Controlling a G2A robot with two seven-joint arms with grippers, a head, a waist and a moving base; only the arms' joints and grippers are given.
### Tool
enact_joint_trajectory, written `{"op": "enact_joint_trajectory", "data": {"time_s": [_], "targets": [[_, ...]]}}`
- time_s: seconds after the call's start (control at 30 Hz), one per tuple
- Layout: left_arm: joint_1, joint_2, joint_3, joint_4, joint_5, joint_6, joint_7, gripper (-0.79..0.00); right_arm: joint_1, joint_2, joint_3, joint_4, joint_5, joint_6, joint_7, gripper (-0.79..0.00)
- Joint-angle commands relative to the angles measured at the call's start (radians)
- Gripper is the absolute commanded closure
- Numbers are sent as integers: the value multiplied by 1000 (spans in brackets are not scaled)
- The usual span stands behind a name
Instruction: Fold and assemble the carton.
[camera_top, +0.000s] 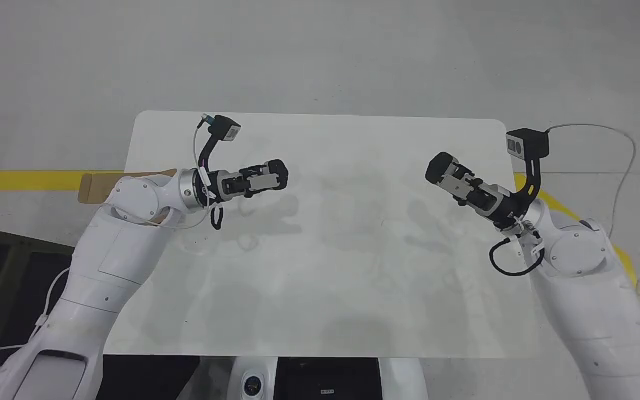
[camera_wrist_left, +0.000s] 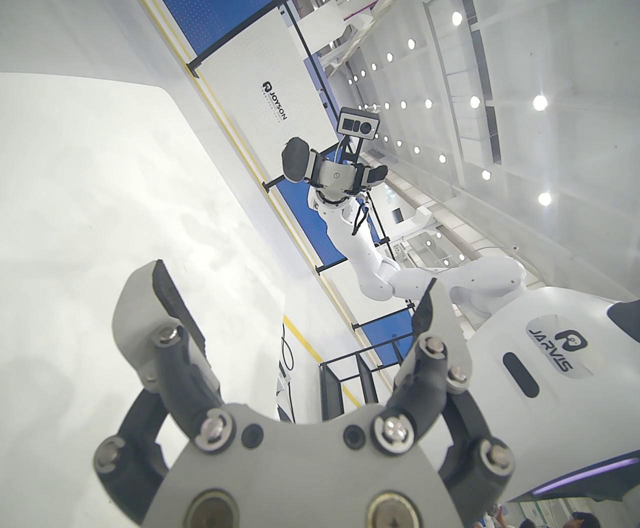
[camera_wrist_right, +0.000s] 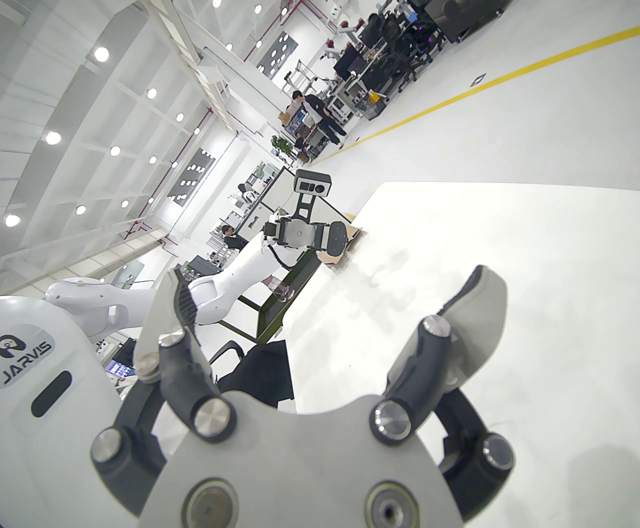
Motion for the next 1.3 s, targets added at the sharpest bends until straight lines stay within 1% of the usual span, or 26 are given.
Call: {"op": "enact_joint_trajectory", "data": {"time_s": [0.0, 0.1, 0.2, 0.27, 0.37, 0.5, 0.67, 0.8, 1.0, 1.27], "targets": [[0, 0, 0, 0, 0, 0, 0, -785, 0, 0, 0, 0, 0, 0, 0, -785], [16, 2, -25, -7, -22, 58, 57, -785, 0, 0, 0, 0, 0, 0, 0, -785], [22, 11, -67, 1, -43, 112, 59, -785, 0, 0, 0, 0, 0, 0, 0, -785], [24, 16, -98, 22, -46, 139, 77, -785, 0, 0, 0, 0, 0, 0, 0, -785], [22, 22, -135, 52, -81, 183, 68, -785, 0, 0, 0, 0, 0, 0, 0, -785], [16, 30, -187, 110, -97, 198, 67, -785, 0, 0, 0, 0, 0, 0, 0, -785], [3, 37, -247, 194, -158, 208, 51, -785, 0, 0, 0, 0, 0, 0, 0, -785], [-14, 43, -291, 269, -168, 190, 47, -785, 0, 0, 0, 0, 0, 0, 0, -785], [-38, 57, -356, 374, -136, 155, 73, -785, 0, 0, 0, 0, 0, 0, 0, -785], [-59, 84, -448, 493, -105, 128, 67, -785, 0, 0, 0, 0, 0, 0, 0, -785]]}}
